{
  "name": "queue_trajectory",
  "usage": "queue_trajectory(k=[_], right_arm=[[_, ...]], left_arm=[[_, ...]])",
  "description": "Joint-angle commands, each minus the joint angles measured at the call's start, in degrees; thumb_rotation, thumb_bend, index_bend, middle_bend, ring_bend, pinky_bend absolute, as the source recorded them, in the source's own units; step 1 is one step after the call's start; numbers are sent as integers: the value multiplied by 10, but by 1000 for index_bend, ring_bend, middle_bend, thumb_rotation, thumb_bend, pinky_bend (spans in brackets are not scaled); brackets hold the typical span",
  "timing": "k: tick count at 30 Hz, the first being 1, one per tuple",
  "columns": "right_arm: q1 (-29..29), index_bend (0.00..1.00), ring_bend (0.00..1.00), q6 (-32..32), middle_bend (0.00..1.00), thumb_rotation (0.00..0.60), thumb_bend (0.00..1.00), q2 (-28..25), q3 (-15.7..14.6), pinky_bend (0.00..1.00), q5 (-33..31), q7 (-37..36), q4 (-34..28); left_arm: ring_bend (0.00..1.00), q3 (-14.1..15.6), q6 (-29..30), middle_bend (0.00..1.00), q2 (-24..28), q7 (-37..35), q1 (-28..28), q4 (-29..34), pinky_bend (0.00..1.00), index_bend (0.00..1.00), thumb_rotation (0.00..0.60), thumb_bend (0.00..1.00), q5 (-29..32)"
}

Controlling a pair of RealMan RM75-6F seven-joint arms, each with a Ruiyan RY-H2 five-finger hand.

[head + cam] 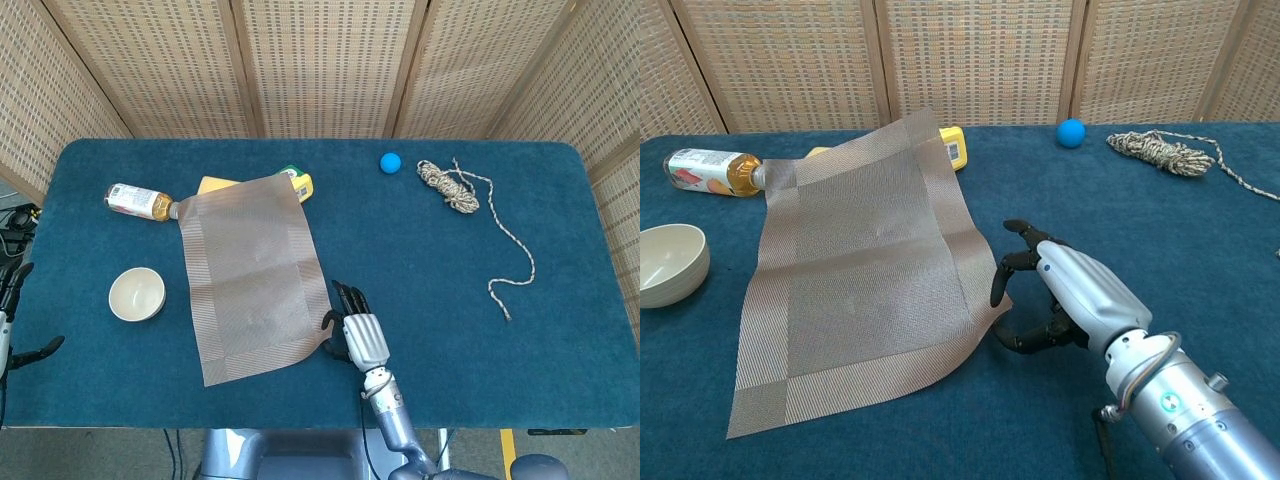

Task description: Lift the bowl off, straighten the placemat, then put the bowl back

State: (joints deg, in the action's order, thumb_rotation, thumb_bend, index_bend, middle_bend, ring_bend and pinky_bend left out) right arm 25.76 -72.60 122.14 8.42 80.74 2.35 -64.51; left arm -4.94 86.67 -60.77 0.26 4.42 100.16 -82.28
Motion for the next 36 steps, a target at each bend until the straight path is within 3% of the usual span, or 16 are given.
queue_trajectory(k=[1, 10, 20, 36], right_arm=[[-1, 594, 0, 1, 112, 600, 450, 0, 0, 0, 0, 1, 1], [-5, 627, 0, 4, 114, 600, 612, -1, 0, 0, -2, -2, -8], [-11, 634, 0, -2, 114, 600, 636, -19, -4, 0, 6, 4, -32], [-67, 659, 0, -83, 114, 600, 643, -150, -38, 0, 48, 36, -135]], left_arm=[[0, 0, -1, 0, 0, -1, 0, -1, 0, 0, 600, 116, 1], [0, 1, -2, 0, -1, -1, 1, -1, 0, 0, 600, 116, -1], [0, 0, -1, 0, -2, 0, 1, -1, 0, 0, 600, 117, -2], [0, 5, 12, 0, -2, 14, -4, 8, 0, 0, 600, 117, -18]])
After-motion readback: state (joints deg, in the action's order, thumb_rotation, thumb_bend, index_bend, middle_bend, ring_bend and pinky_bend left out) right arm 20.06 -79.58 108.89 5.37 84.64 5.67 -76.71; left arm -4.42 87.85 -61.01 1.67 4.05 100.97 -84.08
